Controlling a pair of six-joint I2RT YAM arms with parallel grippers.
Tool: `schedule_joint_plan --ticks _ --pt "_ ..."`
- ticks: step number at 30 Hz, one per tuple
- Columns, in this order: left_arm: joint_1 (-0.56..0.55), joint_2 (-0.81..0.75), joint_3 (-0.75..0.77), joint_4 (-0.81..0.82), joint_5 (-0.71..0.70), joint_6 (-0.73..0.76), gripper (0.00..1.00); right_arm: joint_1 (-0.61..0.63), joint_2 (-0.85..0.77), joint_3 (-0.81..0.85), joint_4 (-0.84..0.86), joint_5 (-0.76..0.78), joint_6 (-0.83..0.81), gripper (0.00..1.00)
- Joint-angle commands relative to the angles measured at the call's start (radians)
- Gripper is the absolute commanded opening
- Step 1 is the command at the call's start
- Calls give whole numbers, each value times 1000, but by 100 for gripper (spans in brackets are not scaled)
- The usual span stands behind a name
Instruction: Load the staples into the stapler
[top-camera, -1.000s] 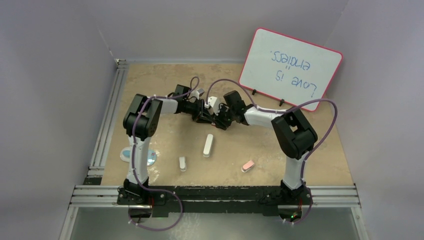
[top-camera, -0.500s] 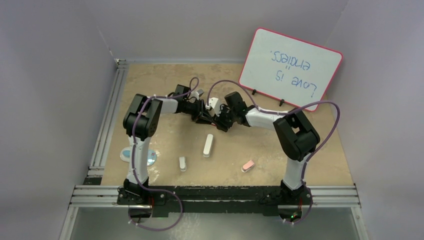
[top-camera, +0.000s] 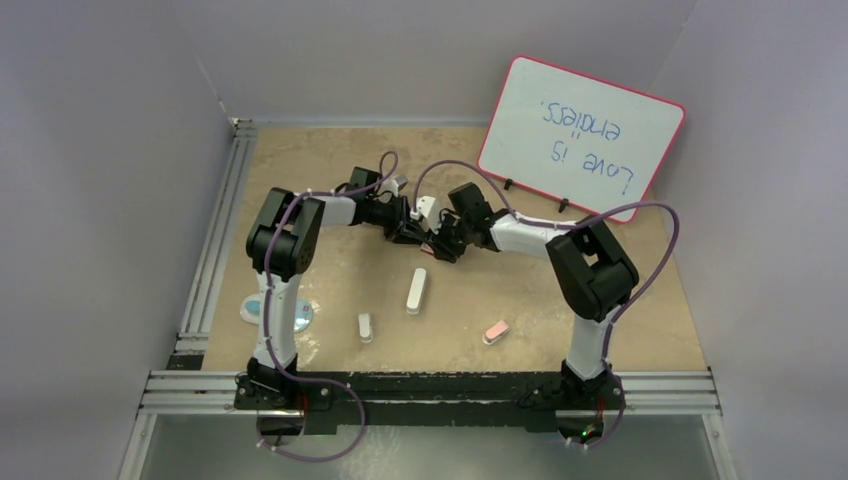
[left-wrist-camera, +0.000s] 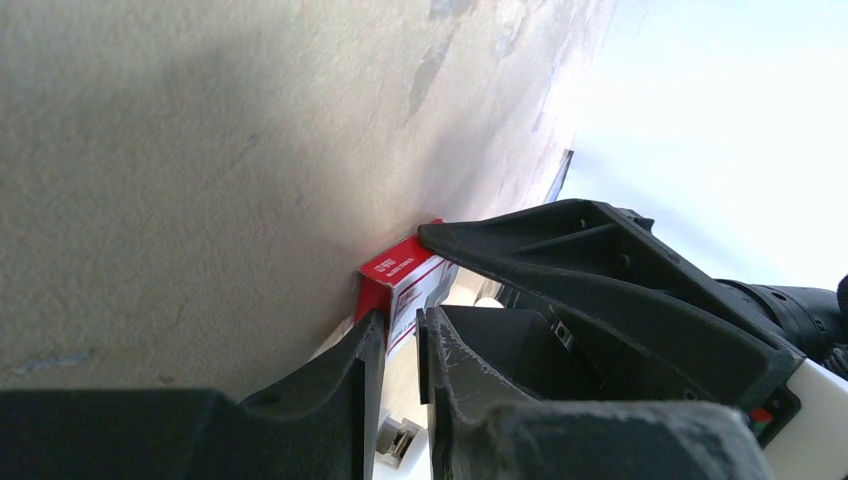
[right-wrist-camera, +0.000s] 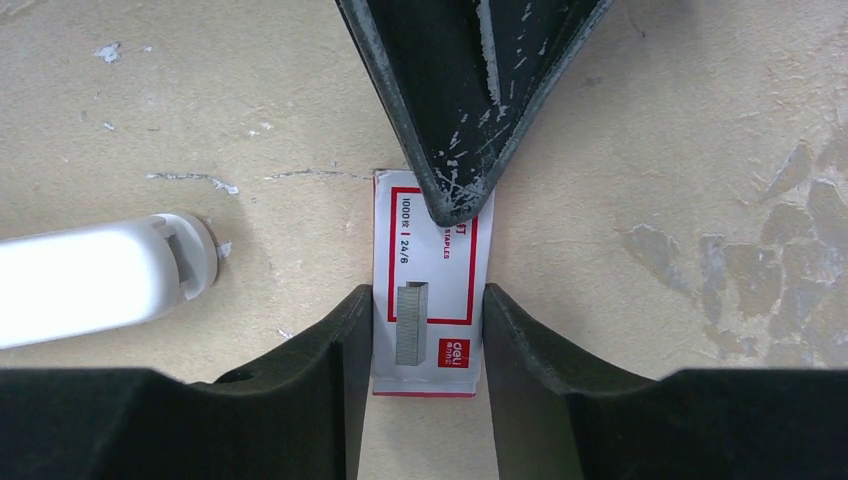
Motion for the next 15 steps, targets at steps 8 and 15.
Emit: schedule_joint_plan --ticks 8,15 --pt "-8 -22 -20 91 72 -23 16 4 54 87 94 -27 43 43" --pt "-1 -32 -4 38 7 13 18 3 55 100 71 -33 31 49"
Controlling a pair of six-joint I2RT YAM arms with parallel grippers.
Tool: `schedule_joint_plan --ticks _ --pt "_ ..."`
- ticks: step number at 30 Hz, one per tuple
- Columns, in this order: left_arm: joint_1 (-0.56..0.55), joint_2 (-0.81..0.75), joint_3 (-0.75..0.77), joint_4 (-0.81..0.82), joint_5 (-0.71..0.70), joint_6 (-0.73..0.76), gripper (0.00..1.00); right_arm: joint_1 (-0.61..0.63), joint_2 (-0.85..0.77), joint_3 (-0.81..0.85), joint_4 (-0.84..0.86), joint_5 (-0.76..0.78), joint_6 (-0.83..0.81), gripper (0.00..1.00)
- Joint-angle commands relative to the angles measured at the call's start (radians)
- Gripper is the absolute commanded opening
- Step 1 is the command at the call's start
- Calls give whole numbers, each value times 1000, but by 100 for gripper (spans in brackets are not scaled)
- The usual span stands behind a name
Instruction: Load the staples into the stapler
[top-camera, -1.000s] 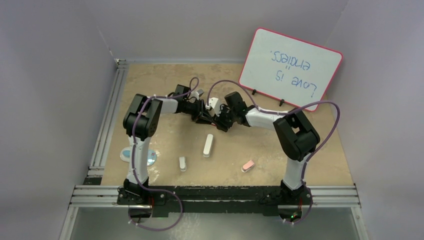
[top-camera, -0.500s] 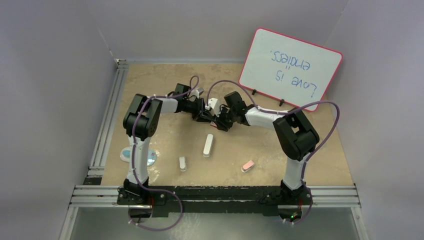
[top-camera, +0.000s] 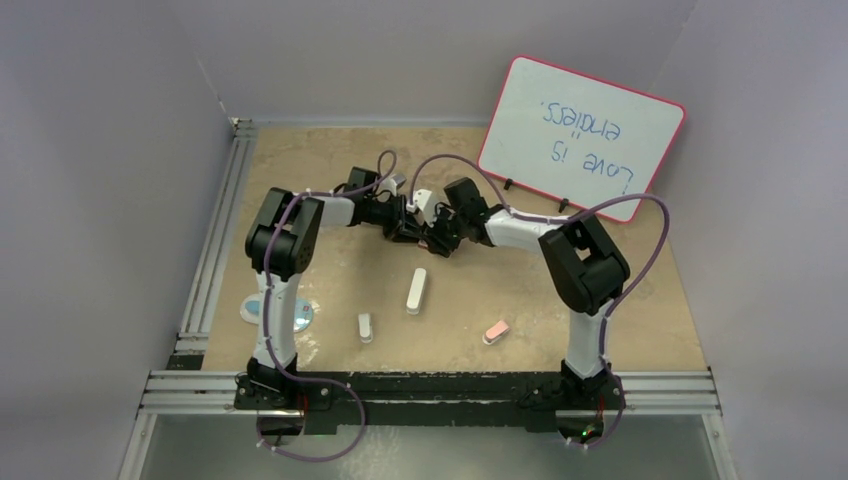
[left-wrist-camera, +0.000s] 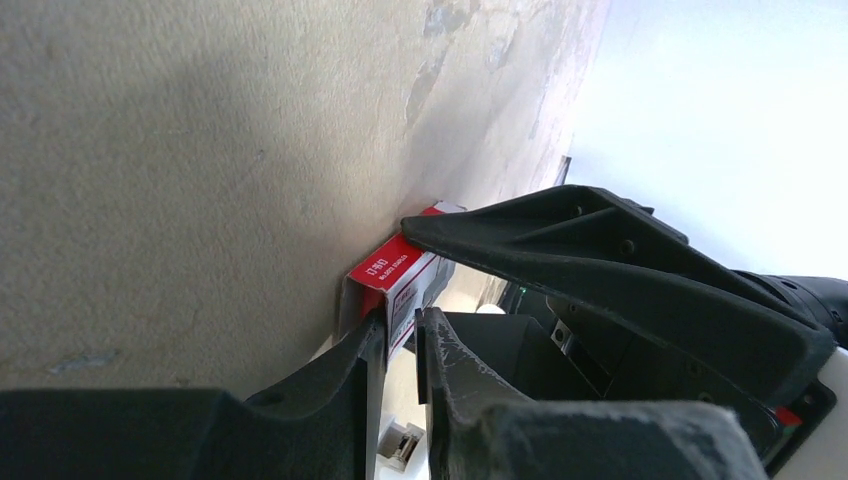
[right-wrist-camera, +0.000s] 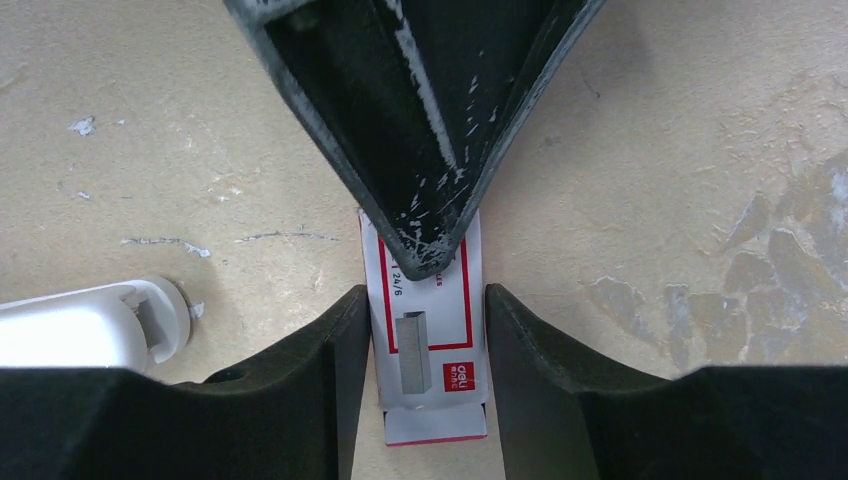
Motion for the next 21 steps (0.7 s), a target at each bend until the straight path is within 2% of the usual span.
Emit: schedule_joint_plan --ticks 1,9,15,21 --pt "-6 -37 12 -75 -29 37 18 6 -13 23 43 -30 -2 50" --pt "29 -51 21 -95 -37 57 27 -19 -103 -36 -29 -11 -29 64" --pt "33 -41 33 -98 -14 59 25 -52 -130 -45 -146 -40 -86 65" --pt "33 -37 35 -92 5 55 27 -61 -116 -41 -155 -43 -100 65"
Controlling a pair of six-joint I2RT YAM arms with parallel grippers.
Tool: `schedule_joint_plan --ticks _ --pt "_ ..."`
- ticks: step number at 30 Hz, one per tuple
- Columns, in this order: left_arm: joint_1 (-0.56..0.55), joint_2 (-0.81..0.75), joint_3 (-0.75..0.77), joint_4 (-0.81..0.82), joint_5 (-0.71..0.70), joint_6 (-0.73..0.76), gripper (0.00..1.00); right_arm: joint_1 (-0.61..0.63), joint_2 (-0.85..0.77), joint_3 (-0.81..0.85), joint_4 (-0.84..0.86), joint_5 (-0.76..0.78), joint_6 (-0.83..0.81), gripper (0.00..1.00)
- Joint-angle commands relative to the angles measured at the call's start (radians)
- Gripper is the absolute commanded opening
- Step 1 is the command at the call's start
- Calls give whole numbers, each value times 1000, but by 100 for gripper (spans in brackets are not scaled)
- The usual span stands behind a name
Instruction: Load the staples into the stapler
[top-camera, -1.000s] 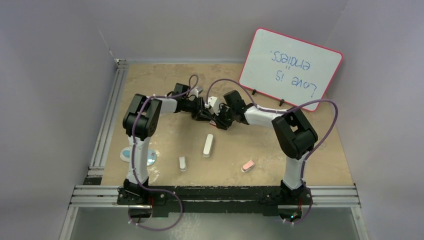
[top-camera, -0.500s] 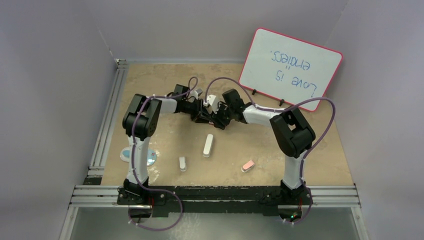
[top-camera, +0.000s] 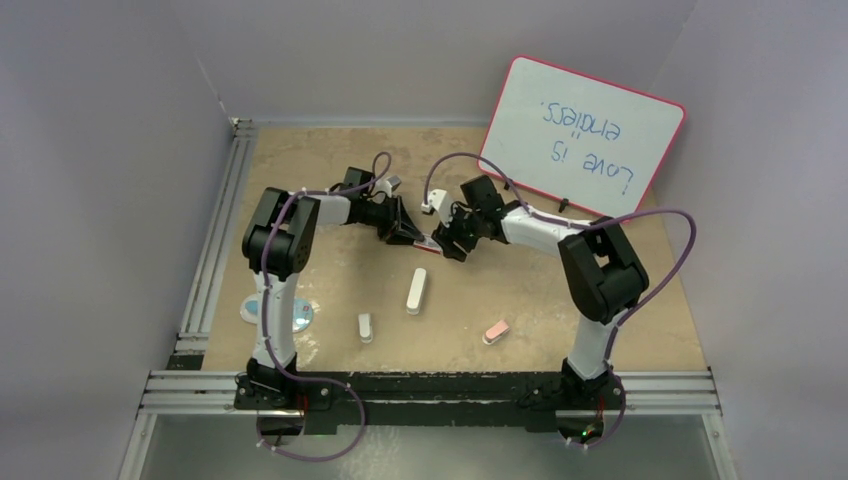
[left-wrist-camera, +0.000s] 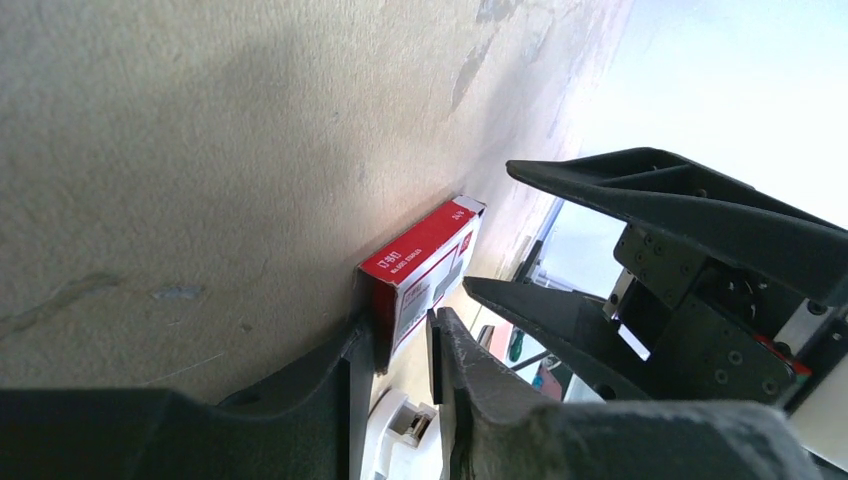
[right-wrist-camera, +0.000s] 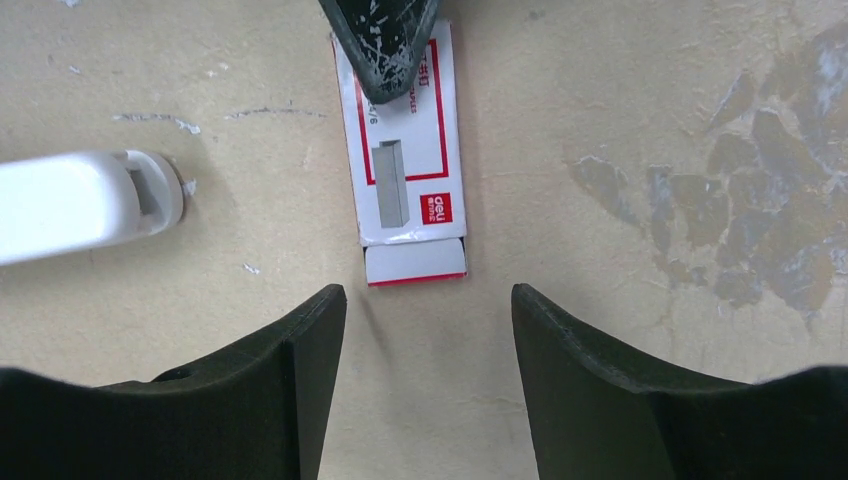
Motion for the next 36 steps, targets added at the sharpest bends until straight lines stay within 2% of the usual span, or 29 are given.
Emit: schedule_joint_plan --ticks 1,11,18,25,32,36 --pt "8 -32 32 7 27 22 28 -2 -14 5 -38 -25 -36 65" --pt "8 -36 37 -11 15 31 31 -1 54 41 -23 -18 -42 60" --pt "10 -41 36 -14 9 31 26 0 66 20 6 -13 -33 53" --pt "10 -52 35 -12 14 35 23 -1 69 20 21 -19 -31 52" --pt "21 -58 38 -14 25 42 19 -1 76 13 28 -19 -34 38" --pt "32 -61 41 -26 29 59 15 -1 69 9 33 -10 -35 34"
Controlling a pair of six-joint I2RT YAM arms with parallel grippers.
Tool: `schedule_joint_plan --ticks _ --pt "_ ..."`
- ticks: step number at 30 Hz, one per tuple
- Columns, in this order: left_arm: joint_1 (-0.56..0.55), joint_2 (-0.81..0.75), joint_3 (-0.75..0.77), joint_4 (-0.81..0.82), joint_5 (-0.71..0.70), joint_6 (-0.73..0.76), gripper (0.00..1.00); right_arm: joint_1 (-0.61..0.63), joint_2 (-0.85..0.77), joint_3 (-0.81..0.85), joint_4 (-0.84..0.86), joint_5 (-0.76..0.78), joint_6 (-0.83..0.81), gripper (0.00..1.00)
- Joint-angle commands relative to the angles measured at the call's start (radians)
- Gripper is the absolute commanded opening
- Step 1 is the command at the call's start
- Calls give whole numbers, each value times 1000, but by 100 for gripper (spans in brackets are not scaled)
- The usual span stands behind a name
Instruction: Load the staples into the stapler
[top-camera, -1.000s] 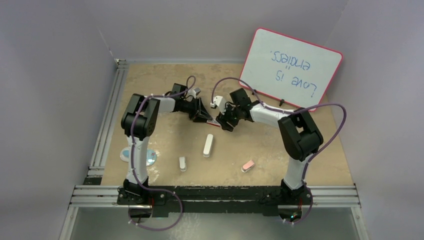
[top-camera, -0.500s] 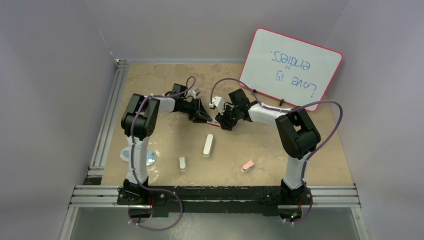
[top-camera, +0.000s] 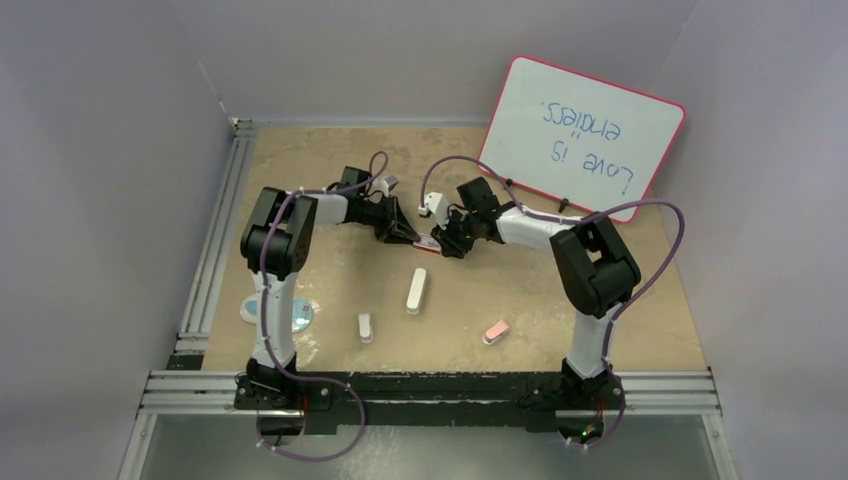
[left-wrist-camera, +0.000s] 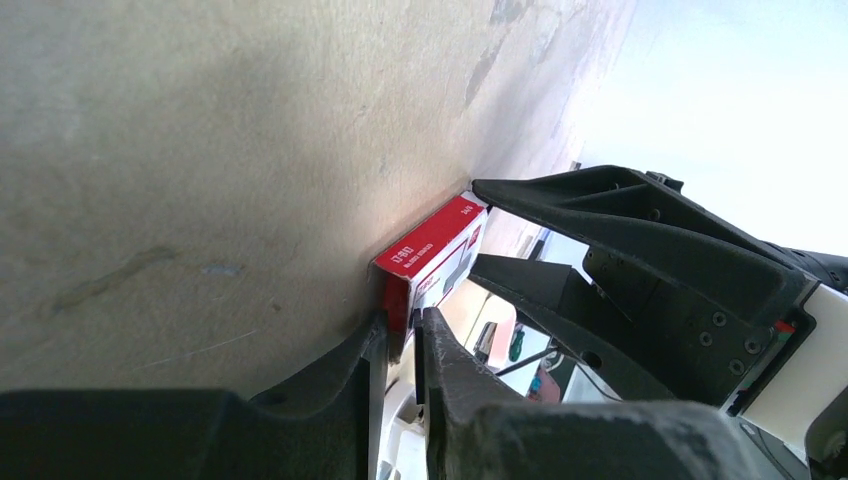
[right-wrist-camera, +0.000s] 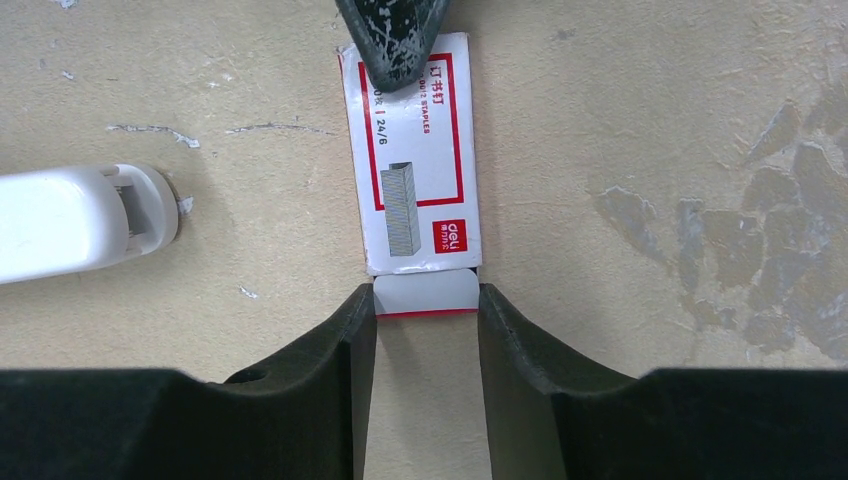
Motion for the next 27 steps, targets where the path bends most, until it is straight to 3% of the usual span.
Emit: schedule_joint_plan --ticks 1,7,11,27 --pt "20 -62 38 -3 26 53 15 2 16 -4 19 18 -13 34" --pt "23 -59 45 -11 48 77 0 3 18 -4 19 21 -13 32" --pt "24 -53 42 -3 67 78 0 3 18 -3 18 24 -13 32" --pt "69 -107 57 -121 -84 190 0 2 0 -12 3 20 -30 31"
